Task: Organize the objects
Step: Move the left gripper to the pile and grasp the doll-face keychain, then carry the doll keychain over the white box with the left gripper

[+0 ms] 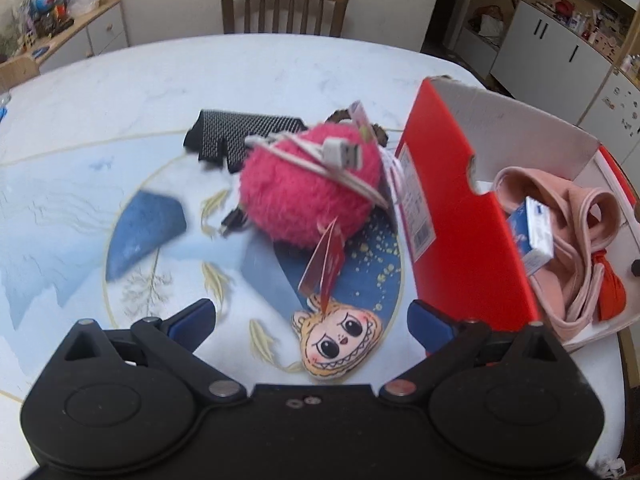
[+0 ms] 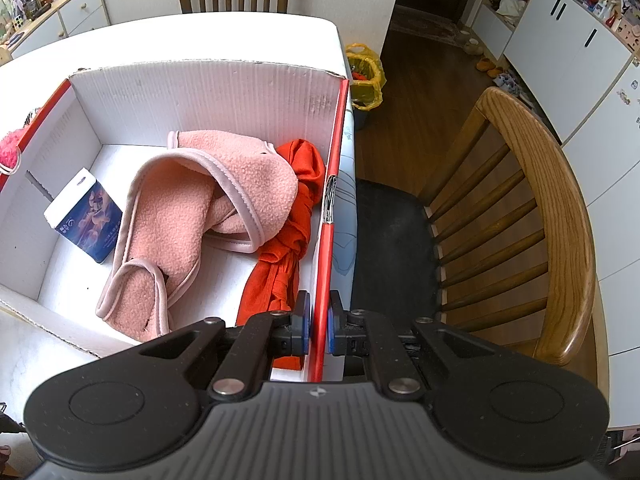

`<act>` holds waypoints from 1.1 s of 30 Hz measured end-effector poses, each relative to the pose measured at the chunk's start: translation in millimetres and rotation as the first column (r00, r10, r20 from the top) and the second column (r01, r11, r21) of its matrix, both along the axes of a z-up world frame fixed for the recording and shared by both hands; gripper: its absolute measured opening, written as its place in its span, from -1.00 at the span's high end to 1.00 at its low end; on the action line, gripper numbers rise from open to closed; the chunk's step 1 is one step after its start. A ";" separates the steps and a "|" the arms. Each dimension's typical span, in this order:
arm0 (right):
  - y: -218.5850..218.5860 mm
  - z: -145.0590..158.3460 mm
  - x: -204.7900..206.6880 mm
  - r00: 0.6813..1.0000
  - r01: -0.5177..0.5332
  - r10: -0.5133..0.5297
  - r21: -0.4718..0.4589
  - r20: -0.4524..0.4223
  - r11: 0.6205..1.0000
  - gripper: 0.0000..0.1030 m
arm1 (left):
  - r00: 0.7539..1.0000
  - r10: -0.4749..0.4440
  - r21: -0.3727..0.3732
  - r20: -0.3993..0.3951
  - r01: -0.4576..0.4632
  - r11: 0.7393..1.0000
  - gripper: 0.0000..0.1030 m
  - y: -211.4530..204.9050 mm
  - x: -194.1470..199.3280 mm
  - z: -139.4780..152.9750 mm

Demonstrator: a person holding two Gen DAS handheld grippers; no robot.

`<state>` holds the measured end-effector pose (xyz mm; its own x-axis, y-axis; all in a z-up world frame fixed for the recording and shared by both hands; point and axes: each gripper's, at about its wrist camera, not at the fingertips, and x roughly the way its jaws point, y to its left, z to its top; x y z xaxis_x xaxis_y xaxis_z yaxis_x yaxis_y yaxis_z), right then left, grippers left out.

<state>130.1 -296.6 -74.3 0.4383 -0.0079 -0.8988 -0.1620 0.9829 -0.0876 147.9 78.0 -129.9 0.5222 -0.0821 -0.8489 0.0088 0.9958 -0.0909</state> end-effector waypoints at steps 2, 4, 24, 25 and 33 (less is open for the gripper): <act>-0.6 0.0 -0.5 1.000 0.005 -0.005 -0.005 0.001 1.000 0.85 | 1.000 -0.007 -0.005 0.002 0.007 1.000 -0.97 -2.1 -1.2 -3.4; -1.6 0.5 -1.4 1.000 0.006 -0.006 -0.003 0.000 1.000 0.85 | 1.000 -0.005 -0.006 -0.001 0.005 1.000 -0.95 -4.3 -1.2 -8.5; -6.3 1.4 -5.8 1.000 0.022 -0.022 -0.009 -0.001 1.000 0.85 | 0.999 0.028 -0.028 -0.024 -0.029 0.999 0.03 -7.8 -0.3 -25.3; -5.8 1.0 -6.0 1.000 0.022 -0.022 -0.009 0.000 1.000 0.85 | 0.999 0.029 -0.023 -0.023 -0.030 0.999 0.04 -8.0 -0.9 -24.2; -5.8 1.9 -7.9 1.000 0.019 -0.019 -0.009 -0.002 1.000 0.85 | 1.000 0.018 -0.055 0.002 -0.018 0.998 0.06 -7.8 -11.4 4.3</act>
